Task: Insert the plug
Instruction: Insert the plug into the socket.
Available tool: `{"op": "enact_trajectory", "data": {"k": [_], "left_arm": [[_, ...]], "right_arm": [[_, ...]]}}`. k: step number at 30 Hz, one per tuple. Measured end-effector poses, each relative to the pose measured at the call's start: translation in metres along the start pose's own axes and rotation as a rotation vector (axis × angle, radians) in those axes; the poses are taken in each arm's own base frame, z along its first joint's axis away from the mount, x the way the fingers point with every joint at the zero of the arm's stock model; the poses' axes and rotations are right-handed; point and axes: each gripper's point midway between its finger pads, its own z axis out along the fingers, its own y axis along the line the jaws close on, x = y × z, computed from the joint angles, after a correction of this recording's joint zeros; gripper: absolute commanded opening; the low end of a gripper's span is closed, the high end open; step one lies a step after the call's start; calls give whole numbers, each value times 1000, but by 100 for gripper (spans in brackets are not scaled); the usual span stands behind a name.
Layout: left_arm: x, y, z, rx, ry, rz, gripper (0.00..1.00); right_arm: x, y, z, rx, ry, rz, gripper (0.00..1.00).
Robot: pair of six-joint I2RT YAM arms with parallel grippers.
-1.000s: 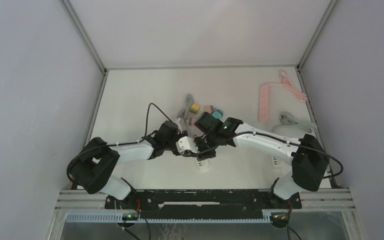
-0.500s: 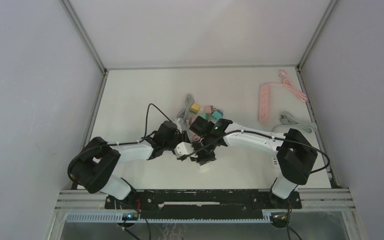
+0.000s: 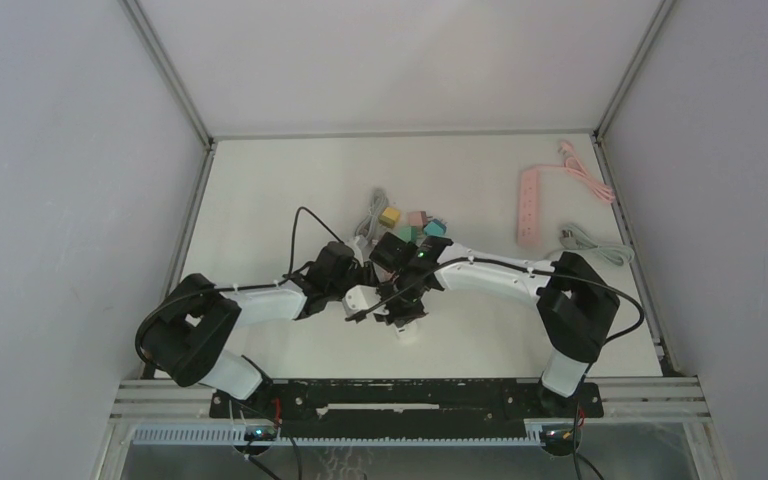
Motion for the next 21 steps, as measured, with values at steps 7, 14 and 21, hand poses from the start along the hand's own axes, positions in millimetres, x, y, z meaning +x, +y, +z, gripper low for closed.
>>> {"op": "enact_trajectory", "data": {"k": [7,14,21], "left_arm": [[0,0,0,0,0,0,36],[0,0,0,2,1,0,36],[0,0,0,2,1,-1,36]], "right_arm": [[4,2,8,-17,40,-14,0],[8,0,13,-16,66,-14,0],[10,-2,14,-1,94,-21,0]]}}
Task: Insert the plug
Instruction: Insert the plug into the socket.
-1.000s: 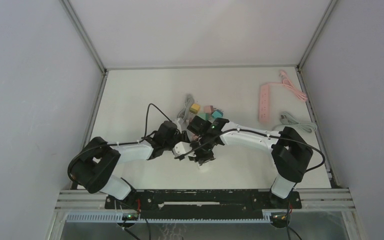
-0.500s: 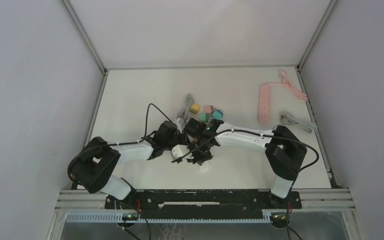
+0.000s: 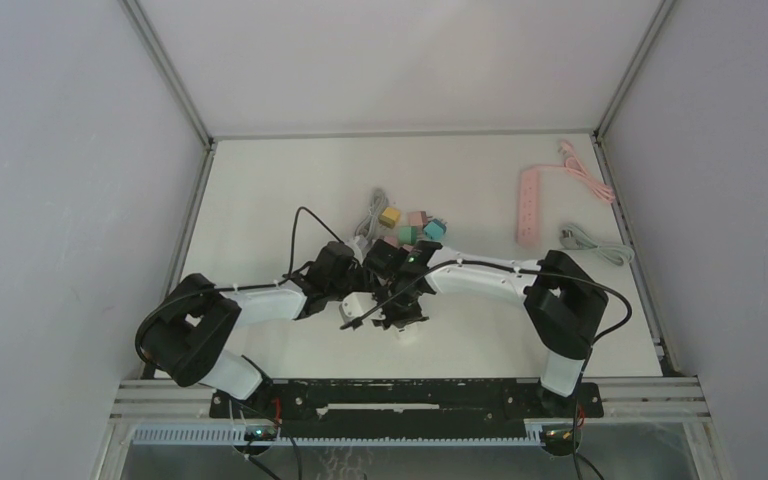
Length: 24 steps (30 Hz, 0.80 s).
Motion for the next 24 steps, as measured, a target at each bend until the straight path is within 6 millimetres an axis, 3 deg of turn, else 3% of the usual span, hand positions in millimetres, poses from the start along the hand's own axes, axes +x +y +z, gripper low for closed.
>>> {"op": "enact_trajectory", "data": {"k": [24], "left_arm": [[0,0,0,1,3,-1,35]], "right_arm": [[1,-1,5,-1,68,-70,0]]}}
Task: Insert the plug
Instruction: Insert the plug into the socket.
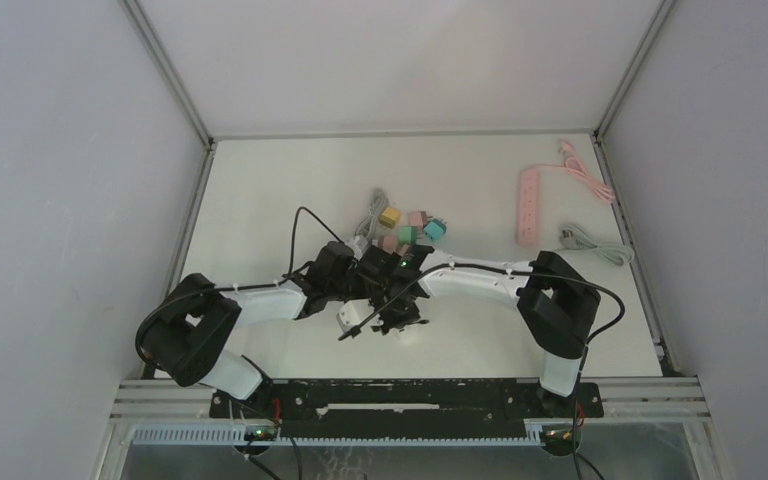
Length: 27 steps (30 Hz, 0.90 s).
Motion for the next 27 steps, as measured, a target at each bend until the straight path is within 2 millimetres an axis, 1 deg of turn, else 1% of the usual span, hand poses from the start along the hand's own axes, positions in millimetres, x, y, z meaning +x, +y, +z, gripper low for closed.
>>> {"op": "enact_trajectory", "data": {"k": [22,24,27], "left_arm": [[0,0,0,2,2,0,34],[0,0,0,2,2,-1,34],[0,0,0,2,3,-1,34]], "right_arm": [[2,0,4,-4,113,-54,0],[2,1,4,0,122,-59,7],[2,1,4,4,128,-61,20]]}}
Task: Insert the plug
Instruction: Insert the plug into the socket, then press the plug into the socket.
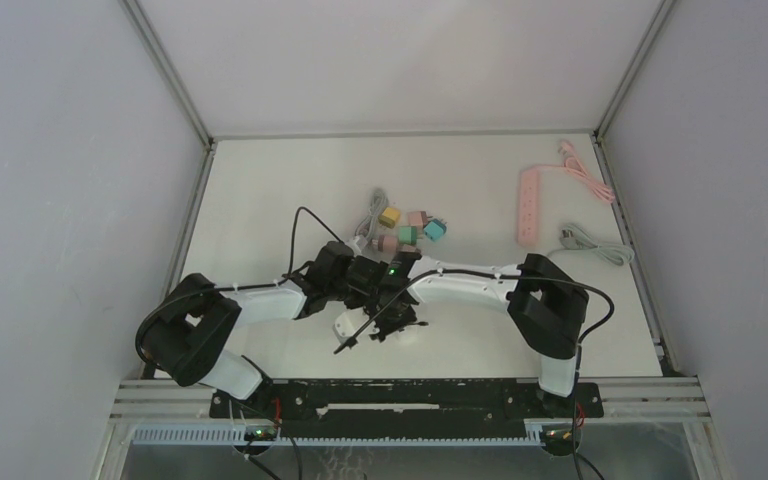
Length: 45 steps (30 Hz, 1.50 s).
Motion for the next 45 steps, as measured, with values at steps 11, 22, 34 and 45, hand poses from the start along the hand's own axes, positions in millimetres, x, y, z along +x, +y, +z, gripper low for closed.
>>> {"op": "enact_trajectory", "data": {"k": [11,22,34,45], "left_arm": [[1,0,0,2,7,-1,34],[2,0,-1,1,8,-1,34],[2,0,-1,0,10,0,34],[2,0,-1,-1,10,-1,34]], "right_arm": [[-1,9,-3,-6,-23,-11,42],[-9,18,-34,9,-117,-7,40],[-7,6,-34,35,-152,26,33],[-5,6,-21,3,-145,37,18]]}}
